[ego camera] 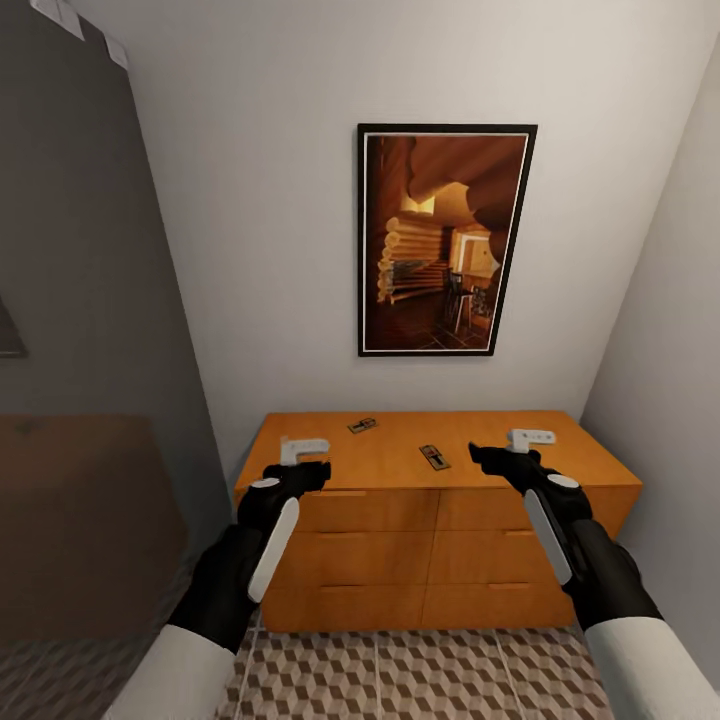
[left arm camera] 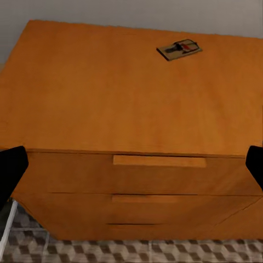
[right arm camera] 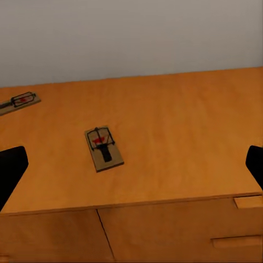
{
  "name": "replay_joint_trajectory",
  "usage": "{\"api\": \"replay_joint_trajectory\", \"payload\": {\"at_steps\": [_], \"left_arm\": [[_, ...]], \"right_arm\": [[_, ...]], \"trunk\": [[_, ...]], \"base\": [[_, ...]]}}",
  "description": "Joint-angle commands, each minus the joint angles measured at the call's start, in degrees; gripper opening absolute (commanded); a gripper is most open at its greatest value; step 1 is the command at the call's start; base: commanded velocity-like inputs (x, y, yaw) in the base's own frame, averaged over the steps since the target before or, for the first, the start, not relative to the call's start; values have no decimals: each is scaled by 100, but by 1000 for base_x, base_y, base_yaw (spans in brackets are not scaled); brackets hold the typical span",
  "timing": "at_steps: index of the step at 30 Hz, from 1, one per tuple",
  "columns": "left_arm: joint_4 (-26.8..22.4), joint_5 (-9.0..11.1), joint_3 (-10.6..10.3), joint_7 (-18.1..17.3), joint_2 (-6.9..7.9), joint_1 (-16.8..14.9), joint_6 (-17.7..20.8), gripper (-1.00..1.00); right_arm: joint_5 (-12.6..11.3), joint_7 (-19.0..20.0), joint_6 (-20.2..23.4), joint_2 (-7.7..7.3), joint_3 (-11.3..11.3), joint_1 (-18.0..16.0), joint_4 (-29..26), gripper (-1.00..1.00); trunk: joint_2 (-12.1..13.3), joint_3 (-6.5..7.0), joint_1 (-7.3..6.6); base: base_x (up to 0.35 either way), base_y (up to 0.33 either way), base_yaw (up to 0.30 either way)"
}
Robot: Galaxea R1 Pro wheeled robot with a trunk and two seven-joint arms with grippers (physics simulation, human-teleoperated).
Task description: Take the four mousetraps from the cabinet in the bathroom and place them on the bathroom floor. Make sure all four end up on the same floor surface, and ensure that at least two of them are either under or directly next to the same bathroom sink.
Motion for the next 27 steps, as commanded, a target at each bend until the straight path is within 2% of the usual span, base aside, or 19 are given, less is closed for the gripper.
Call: {"api": "replay_joint_trajectory", "payload": {"at_steps": [1, 2, 3, 7, 15, 27], "left_arm": [[123, 56, -5, 116, 0, -39, 30, 100], [227, 53, -2, 174, 0, -62, 39, 100], [559, 49, 25, 340, 0, -134, 40, 100], [634, 75, 27, 373, 0, -153, 43, 100], [672, 104, 27, 339, 0, -156, 15, 100], [671, 104, 9, 292, 0, -156, -78, 100]], "right_arm": [[-38, -8, 51, -2, 6, -39, 52, 100], [-38, -8, 70, -1, 15, -65, 97, 100], [-45, -6, 120, 2, 305, -142, 243, 100], [-54, -12, 128, 2, 512, -160, 289, 100], [-51, -14, 125, 3, 600, -168, 322, 100], [-45, -14, 75, 3, 613, -169, 331, 100]], "trunk": [[-14, -14, 4], [-14, -14, 4], [-14, -14, 4], [-14, -14, 4], [-14, -14, 4], [-14, -14, 4]], "base": [[0, 0, 0], [0, 0, 0], [0, 0, 0], [0, 0, 0], [0, 0, 0], [0, 0, 0]]}}
